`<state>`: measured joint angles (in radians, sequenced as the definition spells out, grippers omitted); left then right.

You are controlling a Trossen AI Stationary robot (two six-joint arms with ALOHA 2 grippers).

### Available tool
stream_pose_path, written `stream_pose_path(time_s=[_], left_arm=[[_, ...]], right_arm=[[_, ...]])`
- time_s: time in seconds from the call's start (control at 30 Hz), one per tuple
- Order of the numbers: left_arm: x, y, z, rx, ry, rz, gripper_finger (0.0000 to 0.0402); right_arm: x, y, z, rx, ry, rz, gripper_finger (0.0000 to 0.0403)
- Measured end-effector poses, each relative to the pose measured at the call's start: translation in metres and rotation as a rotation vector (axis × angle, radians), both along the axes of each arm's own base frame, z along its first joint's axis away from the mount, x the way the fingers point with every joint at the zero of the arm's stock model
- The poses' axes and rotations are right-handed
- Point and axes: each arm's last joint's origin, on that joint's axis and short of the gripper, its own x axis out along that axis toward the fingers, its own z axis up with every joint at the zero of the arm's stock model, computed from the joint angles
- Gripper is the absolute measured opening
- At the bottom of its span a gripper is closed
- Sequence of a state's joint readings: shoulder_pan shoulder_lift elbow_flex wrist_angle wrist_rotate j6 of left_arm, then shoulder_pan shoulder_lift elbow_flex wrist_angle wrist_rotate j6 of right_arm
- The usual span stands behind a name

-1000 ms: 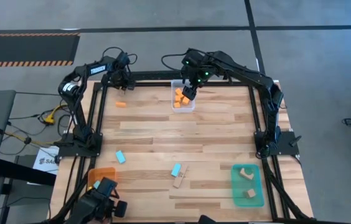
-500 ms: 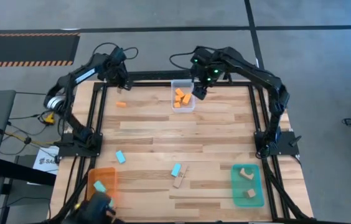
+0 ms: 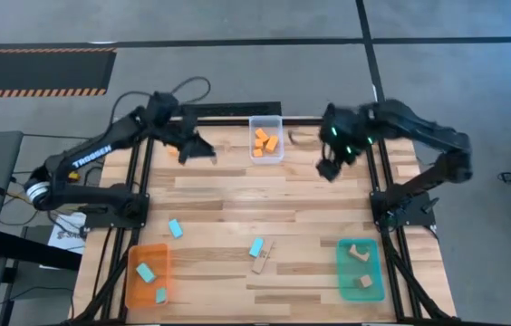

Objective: Sort & place blocks by color
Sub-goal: Put the light brown block into the transparent blue bin

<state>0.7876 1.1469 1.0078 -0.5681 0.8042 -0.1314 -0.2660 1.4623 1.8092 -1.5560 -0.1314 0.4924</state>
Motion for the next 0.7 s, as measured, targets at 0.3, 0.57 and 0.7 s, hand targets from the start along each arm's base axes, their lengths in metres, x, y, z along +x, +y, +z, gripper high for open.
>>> stream_pose_path(time_s=[0.3, 0.57, 0.7], left_arm=[[0.060, -0.066, -0.024, 0.016, -0.163, -0.262, 0.0103], [0.140, -0.123, -0.061, -0.124, -0.219, -0.278, 0.0102], [0.187, -0.165, -0.079, -0.193, -0.266, -0.280, 0.0102]], right_arm=[[-0.028, 0.101, -0.033, 0.213, 0.074, -0.050, 0.0322], [-0.044, 0.157, -0.044, 0.012, -0.087, -0.074, 0.0322], [-0.056, 0.181, -0.042, -0.129, -0.222, 0.024, 0.0322]])
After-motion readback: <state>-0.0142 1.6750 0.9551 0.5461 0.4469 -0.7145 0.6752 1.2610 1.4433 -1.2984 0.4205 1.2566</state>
